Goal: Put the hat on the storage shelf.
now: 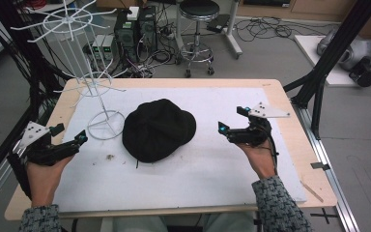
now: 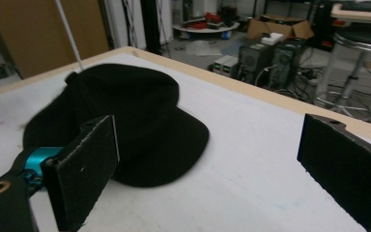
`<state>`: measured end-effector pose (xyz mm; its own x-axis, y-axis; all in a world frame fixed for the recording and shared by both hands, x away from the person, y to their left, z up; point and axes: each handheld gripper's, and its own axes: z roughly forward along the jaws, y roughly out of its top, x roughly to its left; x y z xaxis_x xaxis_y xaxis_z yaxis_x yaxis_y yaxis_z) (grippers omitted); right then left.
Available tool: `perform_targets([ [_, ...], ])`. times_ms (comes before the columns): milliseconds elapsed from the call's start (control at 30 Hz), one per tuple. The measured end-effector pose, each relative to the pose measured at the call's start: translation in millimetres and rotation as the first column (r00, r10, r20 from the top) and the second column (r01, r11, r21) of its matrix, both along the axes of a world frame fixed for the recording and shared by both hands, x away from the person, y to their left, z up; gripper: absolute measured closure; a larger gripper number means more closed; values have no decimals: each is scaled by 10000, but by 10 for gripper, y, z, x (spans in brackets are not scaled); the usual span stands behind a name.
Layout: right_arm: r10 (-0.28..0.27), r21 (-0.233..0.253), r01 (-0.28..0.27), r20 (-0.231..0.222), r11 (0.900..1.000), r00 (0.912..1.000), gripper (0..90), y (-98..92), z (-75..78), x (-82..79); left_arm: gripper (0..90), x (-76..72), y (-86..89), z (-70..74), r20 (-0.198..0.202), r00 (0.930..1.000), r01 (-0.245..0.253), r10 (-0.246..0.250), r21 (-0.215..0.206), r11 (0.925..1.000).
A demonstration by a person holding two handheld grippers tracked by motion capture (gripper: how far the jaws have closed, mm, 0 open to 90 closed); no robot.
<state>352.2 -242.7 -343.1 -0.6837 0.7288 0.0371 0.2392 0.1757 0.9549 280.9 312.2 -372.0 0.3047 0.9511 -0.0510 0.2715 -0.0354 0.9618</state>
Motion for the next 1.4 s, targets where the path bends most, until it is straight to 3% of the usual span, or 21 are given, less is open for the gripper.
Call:
perform_targets([
  [167, 296, 22, -296, 58, 9996, 9995, 65, 210, -16, 84, 178, -6, 14, 2, -5, 10000, -29, 29, -3, 10000],
  [433, 1012, 575, -1003, -126, 9933, 9948, 65, 593, -103, 201, 178, -15, 35, -6, -40, 10000, -9, 9, -35, 10000],
  [667, 1764, 504, -1779, 338, 9828, 9837, 66, 983, -202, 262, 178, -27, 56, -2, 9, 10000, -64, 64, -132, 9999],
  [700, 2054, 359, -2066, 360, 9778, 9780, 67, 1080, -239, 296, 178, -28, 59, -4, 9, 10000, -66, 67, -145, 9999],
  [800, 2323, 203, -2331, 353, 9723, 9720, 80, 1179, -289, 330, 178, -29, 68, -10, -5, 10000, -81, 81, -185, 9998],
  [833, 2678, 45, -2681, 323, 9634, 9629, 156, 1269, -331, 342, 177, -30, 70, -9, 6, 10000, -72, 73, -188, 9998],
  [867, 2678, 45, -2681, 323, 9634, 9629, 156, 1269, -331, 342, 177, -31, 70, -9, 10, 10000, -73, 73, -199, 9998],
  [900, 3006, -200, -3001, 365, 9537, 9530, 161, 1371, -374, 354, 178, -31, 71, -9, 8, 10000, -80, 80, -194, 9998],
  [1067, 3233, -557, -3222, 107, 9450, 9462, 164, 1546, -463, 398, 177, -32, 73, -18, -14, 10000, -76, 75, -216, 9997],
  [1167, 3439, -349, -3450, -335, 9380, 9384, 201, 1636, -532, 461, 177, -36, 79, -17, 4, 10000, -91, 91, -224, 9997],
  [1200, 3370, -705, -3385, -313, 9383, 9410, 218, 1679, -560, 471, 178, -38, 85, -16, 10, 10000, -96, 96, -230, 9997],
  [1367, 3345, -1028, -3392, -598, 9351, 9405, 277, 1722, -618, 497, 177, -42, 103, -20, 33, 9999, -145, 147, -342, 9993],
  [1400, 3437, -1050, -3496, -701, 9310, 9365, 313, 1726, -628, 500, 178, -43, 103, -21, 32, 9999, -148, 149, -343, 9993],
])
